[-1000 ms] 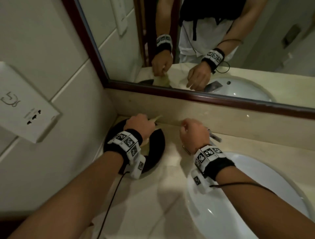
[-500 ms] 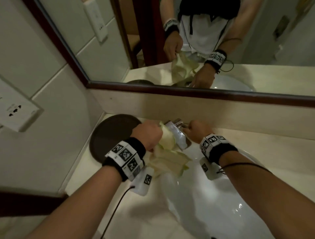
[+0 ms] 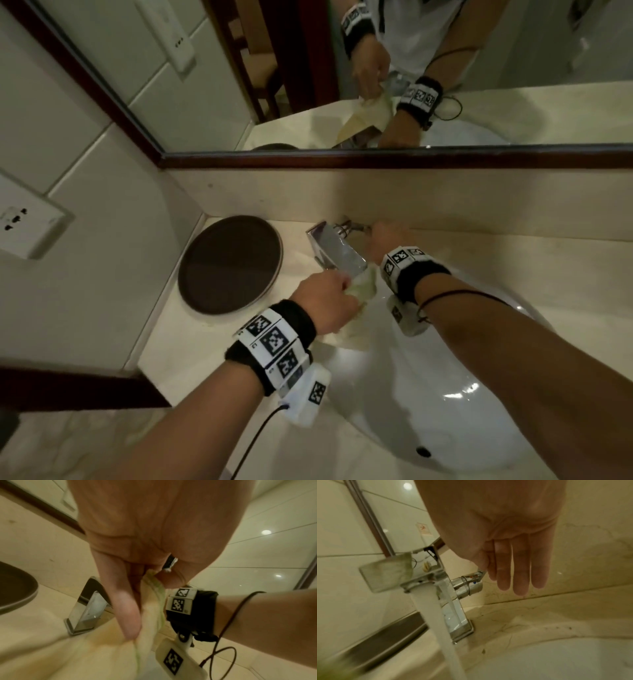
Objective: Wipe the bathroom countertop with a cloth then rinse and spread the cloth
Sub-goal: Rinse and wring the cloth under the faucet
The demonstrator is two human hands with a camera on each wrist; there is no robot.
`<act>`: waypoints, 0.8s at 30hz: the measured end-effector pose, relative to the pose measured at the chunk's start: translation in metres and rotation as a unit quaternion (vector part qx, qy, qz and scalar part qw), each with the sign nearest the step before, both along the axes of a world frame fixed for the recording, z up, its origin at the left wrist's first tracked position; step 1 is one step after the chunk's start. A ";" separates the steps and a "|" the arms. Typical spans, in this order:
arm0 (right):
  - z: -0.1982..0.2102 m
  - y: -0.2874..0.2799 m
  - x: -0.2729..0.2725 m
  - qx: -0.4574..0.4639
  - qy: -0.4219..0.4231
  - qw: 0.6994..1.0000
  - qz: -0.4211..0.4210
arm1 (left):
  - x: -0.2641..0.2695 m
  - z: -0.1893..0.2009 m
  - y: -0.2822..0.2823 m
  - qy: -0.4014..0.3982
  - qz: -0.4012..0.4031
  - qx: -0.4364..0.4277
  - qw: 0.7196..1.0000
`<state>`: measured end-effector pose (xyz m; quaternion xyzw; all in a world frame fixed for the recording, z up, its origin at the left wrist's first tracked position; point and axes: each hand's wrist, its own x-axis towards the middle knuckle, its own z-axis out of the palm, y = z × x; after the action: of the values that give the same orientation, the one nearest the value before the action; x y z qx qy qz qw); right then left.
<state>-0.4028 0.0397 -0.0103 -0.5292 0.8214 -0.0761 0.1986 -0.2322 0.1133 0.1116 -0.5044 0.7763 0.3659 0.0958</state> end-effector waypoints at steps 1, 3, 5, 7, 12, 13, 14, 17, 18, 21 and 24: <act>-0.001 0.001 -0.003 -0.003 -0.005 1.000 0.001 | -0.002 -0.004 0.002 0.004 0.007 0.006 1.000; 0.004 0.006 -0.009 -0.003 -0.034 0.999 0.002 | -0.002 -0.014 0.000 0.022 0.035 0.006 0.999; 0.001 0.016 -0.012 0.019 -0.119 0.993 0.000 | 0.000 -0.027 -0.002 0.047 0.077 -0.001 0.996; -0.008 0.034 -0.008 0.079 -0.295 0.951 -0.042 | 0.001 -0.045 -0.001 0.091 0.126 -0.016 0.988; -0.042 0.084 0.000 0.185 -0.520 0.826 -0.119 | 0.000 -0.097 0.006 0.206 0.277 0.036 0.938; -0.048 0.090 0.001 0.191 -0.552 0.802 -0.125 | 0.000 -0.106 0.005 0.230 0.318 0.061 0.918; -0.054 0.096 0.000 0.191 -0.581 0.780 -0.127 | 0.000 -0.114 0.002 0.246 0.350 0.071 0.901; -0.062 0.105 -0.002 0.167 -0.611 0.762 -0.131 | -0.001 -0.138 -0.010 0.243 0.383 0.048 0.890; -0.060 0.105 -0.001 0.143 -0.601 0.774 -0.136 | -0.002 -0.141 -0.016 0.242 0.389 0.039 0.888; -0.057 0.097 -0.002 0.057 -0.558 0.812 -0.162 | -0.006 -0.148 -0.024 0.215 0.398 0.039 0.891; -0.050 0.090 -0.002 0.006 -0.570 0.799 -0.191 | -0.008 -0.148 -0.020 0.181 0.381 0.026 0.907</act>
<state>-0.4052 0.1293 -0.0599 -0.2214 0.6450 -0.3950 0.6156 -0.2403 0.0937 -0.0362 -0.6841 0.5195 0.4794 -0.1795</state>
